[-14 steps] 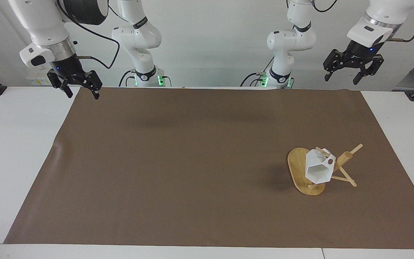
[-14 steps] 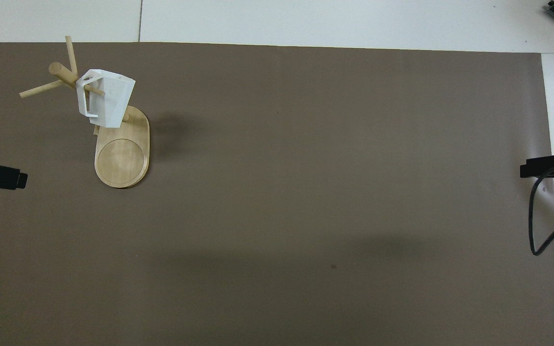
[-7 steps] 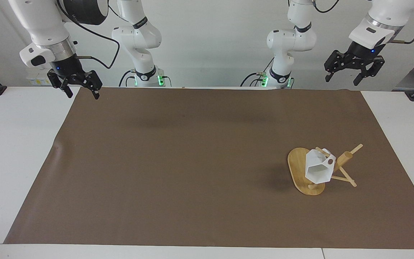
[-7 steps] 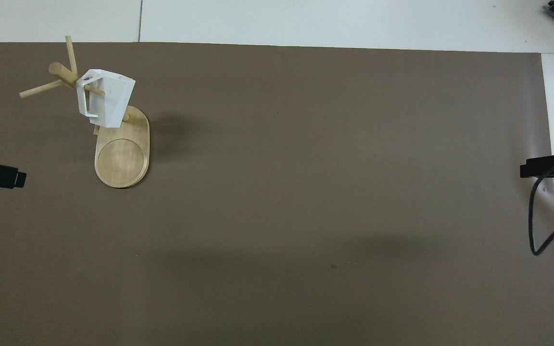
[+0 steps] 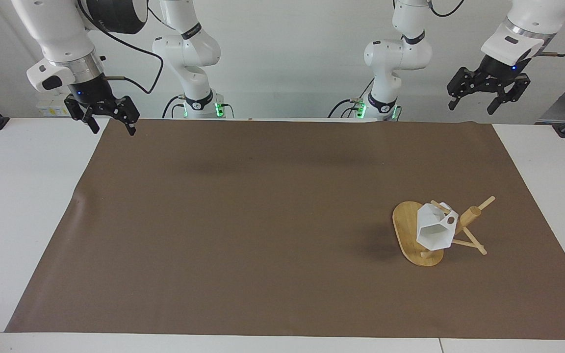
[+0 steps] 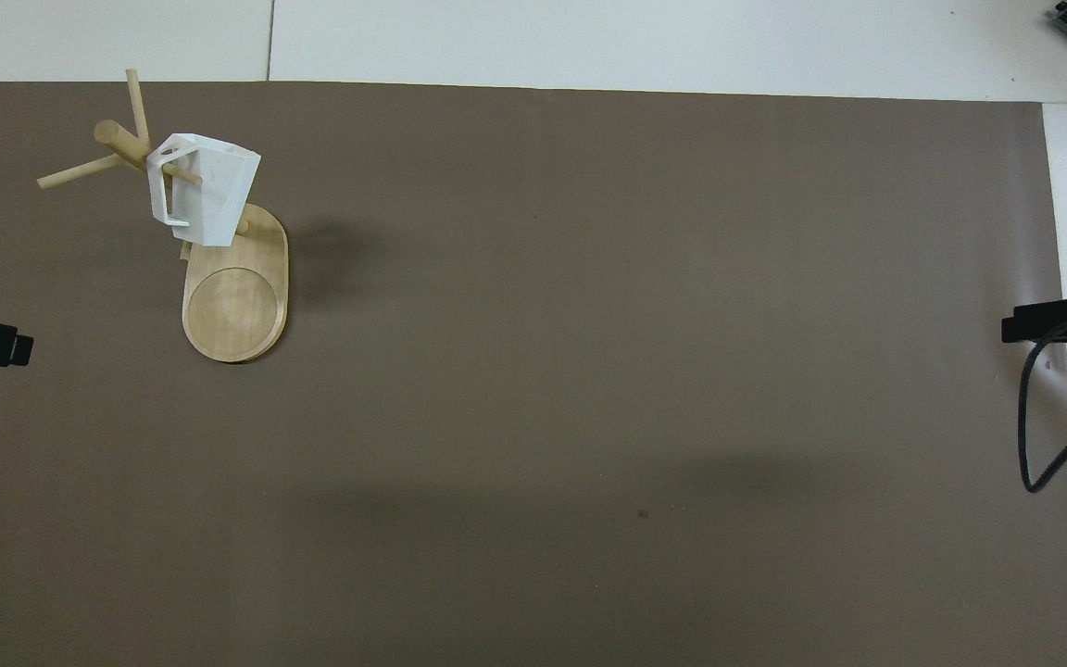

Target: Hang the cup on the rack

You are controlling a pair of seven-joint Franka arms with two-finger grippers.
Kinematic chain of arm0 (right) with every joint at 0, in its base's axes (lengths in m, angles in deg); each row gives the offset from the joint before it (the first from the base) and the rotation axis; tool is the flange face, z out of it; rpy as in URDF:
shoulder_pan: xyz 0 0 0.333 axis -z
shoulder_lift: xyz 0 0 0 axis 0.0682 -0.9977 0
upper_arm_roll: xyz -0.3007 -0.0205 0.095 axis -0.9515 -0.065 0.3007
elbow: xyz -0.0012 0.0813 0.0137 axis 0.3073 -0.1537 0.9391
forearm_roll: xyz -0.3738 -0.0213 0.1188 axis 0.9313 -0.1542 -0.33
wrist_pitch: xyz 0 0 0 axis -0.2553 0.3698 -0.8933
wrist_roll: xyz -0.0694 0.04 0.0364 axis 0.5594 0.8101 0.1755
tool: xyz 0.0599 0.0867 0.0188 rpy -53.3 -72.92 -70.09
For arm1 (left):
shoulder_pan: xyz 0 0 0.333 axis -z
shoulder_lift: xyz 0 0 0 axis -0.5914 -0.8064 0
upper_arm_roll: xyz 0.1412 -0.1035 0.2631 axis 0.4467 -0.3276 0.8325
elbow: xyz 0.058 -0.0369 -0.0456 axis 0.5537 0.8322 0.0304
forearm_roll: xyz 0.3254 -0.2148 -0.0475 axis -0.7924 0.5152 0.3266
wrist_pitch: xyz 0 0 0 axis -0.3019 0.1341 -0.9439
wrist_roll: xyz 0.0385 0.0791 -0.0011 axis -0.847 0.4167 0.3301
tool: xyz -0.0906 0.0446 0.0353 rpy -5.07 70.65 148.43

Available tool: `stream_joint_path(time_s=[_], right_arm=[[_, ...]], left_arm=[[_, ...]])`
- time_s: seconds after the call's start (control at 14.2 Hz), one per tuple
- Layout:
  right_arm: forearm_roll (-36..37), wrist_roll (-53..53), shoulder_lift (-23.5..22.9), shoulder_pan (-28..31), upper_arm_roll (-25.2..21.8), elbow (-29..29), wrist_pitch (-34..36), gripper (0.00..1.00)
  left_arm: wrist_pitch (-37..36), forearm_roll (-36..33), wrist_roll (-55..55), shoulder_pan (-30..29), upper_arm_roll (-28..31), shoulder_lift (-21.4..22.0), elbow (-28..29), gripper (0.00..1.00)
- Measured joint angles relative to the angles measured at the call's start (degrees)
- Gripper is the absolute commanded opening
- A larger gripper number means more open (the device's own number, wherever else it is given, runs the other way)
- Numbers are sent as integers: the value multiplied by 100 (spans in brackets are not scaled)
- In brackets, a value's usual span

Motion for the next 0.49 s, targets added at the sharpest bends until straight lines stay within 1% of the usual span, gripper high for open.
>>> stream_joint_path(time_s=[0.49], right_arm=[[0, 0, 0, 0, 0, 0, 0, 100]], left_arm=[[0, -1, 0, 1, -10, -52, -146, 100]])
